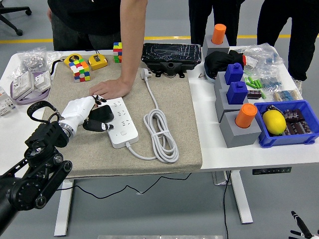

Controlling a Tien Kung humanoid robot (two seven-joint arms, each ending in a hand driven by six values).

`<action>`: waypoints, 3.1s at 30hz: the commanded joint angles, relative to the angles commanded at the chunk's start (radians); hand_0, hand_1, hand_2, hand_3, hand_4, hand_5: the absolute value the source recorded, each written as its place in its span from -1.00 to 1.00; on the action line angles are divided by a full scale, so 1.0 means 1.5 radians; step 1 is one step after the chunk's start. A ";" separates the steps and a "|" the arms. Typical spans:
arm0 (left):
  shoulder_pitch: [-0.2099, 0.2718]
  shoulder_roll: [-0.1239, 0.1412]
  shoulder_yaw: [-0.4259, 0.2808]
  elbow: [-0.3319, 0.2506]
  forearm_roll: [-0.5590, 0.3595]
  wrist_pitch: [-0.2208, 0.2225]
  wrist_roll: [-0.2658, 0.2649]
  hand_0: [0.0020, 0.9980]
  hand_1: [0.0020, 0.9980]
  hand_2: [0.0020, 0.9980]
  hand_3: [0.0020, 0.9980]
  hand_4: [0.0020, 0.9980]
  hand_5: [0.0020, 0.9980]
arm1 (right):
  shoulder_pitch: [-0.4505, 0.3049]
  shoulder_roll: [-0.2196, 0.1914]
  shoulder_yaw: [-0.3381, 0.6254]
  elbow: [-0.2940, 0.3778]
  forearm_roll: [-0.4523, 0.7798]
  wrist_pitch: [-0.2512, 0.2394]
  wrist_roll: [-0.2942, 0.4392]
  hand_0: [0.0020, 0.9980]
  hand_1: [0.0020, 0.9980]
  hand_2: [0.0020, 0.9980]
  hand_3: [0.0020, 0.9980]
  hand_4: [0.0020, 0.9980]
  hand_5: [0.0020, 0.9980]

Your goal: Pick up the plug,place it near the board,insert it into the board,press the button

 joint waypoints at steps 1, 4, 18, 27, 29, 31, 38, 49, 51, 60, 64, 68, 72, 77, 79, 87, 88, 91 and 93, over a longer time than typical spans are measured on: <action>0.000 0.000 0.000 0.001 0.001 0.001 0.000 0.28 0.43 0.46 0.55 1.00 -0.42 | 0.000 0.000 -0.001 0.000 0.000 0.000 0.000 0.56 0.46 0.42 0.47 1.00 0.88; 0.001 0.000 0.001 0.002 0.003 0.005 0.000 0.28 0.43 0.46 0.55 1.00 -0.42 | -0.001 0.000 -0.002 0.000 0.001 0.000 0.000 0.56 0.46 0.42 0.47 1.00 0.88; 0.002 0.000 0.005 0.004 0.011 0.026 0.002 0.06 0.33 0.29 0.28 1.00 -0.61 | -0.002 0.000 -0.003 0.000 0.001 0.000 -0.001 0.56 0.46 0.43 0.47 1.00 0.88; 0.000 -0.001 0.007 0.006 0.020 0.039 0.006 -0.04 0.28 0.23 0.20 0.92 -0.65 | -0.001 0.000 -0.003 0.000 0.002 0.000 -0.001 0.56 0.46 0.43 0.47 1.00 0.88; -0.001 -0.001 0.007 0.006 0.021 0.039 0.005 -0.04 0.28 0.23 0.20 0.92 -0.65 | 0.000 0.000 -0.003 0.000 0.003 0.000 -0.001 0.56 0.46 0.43 0.47 1.00 0.88; -0.001 -0.001 0.006 0.005 0.022 0.040 0.004 -0.11 0.24 0.18 0.13 0.77 -0.71 | 0.001 -0.001 -0.003 0.000 0.004 0.000 0.000 0.56 0.46 0.43 0.47 1.00 0.88; -0.004 -0.002 0.007 0.006 0.025 0.034 0.009 -0.16 0.18 0.15 0.10 0.72 -0.73 | 0.003 -0.002 -0.004 0.000 0.005 0.000 0.000 0.56 0.46 0.43 0.47 1.00 0.88; -0.005 -0.004 0.006 0.005 0.026 0.029 0.013 -0.20 0.16 0.11 0.08 0.65 -0.81 | 0.003 -0.002 -0.004 0.000 0.005 0.000 0.001 0.56 0.46 0.43 0.47 1.00 0.88; -0.006 -0.005 0.005 0.005 0.028 0.030 0.013 -0.20 0.16 0.11 0.08 0.65 -0.81 | 0.003 -0.002 -0.004 0.000 0.005 0.000 0.001 0.56 0.46 0.43 0.47 1.00 0.88; -0.007 -0.008 0.003 0.006 0.023 0.037 0.010 -0.22 0.15 0.09 0.08 0.64 -0.83 | 0.005 -0.002 -0.004 0.000 0.006 0.001 0.001 0.56 0.46 0.43 0.47 1.00 0.88; -0.006 -0.008 0.001 0.004 0.021 0.037 0.010 -0.22 0.15 0.09 0.08 0.64 -0.83 | 0.004 -0.002 -0.003 0.000 0.005 0.001 0.000 0.56 0.46 0.43 0.47 1.00 0.88; -0.004 -0.007 0.001 0.003 0.019 0.037 0.010 -0.24 0.15 0.08 0.07 0.63 -0.82 | 0.003 -0.002 -0.004 0.000 0.007 0.001 0.000 0.56 0.46 0.42 0.47 1.00 0.88; -0.003 -0.006 0.001 0.002 0.018 0.036 0.011 -0.24 0.15 0.07 0.07 0.63 -0.81 | 0.002 -0.002 -0.005 0.000 0.007 0.001 0.000 0.56 0.46 0.43 0.47 1.00 0.88; -0.003 -0.005 0.001 -0.001 0.020 0.039 0.011 -0.24 0.15 0.07 0.07 0.63 -0.81 | 0.001 -0.002 -0.007 0.000 0.009 0.001 0.000 0.56 0.46 0.43 0.47 1.00 0.88; -0.003 -0.005 0.000 -0.002 0.023 0.039 0.011 -0.26 0.15 0.07 0.07 0.62 -0.81 | 0.001 -0.002 -0.007 0.000 0.008 0.001 0.000 0.56 0.46 0.43 0.47 1.00 0.88; -0.001 -0.002 -0.012 -0.020 0.035 0.037 0.015 -0.26 0.15 0.06 0.07 0.62 -0.81 | -0.002 -0.002 -0.007 0.000 0.008 0.000 -0.001 0.56 0.46 0.43 0.47 1.00 0.88; -0.001 -0.002 -0.015 -0.026 0.037 0.037 0.015 -0.26 0.15 0.06 0.07 0.62 -0.81 | -0.001 -0.002 -0.008 0.000 0.009 0.001 -0.001 0.56 0.46 0.43 0.47 1.00 0.88; -0.002 -0.003 -0.024 -0.037 0.041 0.037 0.016 -0.27 0.15 0.06 0.07 0.61 -0.81 | 0.000 -0.001 -0.007 0.000 0.009 0.001 -0.001 0.56 0.46 0.43 0.47 1.00 0.88; -0.002 -0.003 -0.031 -0.047 0.041 0.036 0.017 -0.27 0.15 0.06 0.07 0.61 -0.81 | 0.000 -0.001 -0.008 0.000 0.010 0.001 0.000 0.56 0.46 0.43 0.47 1.00 0.88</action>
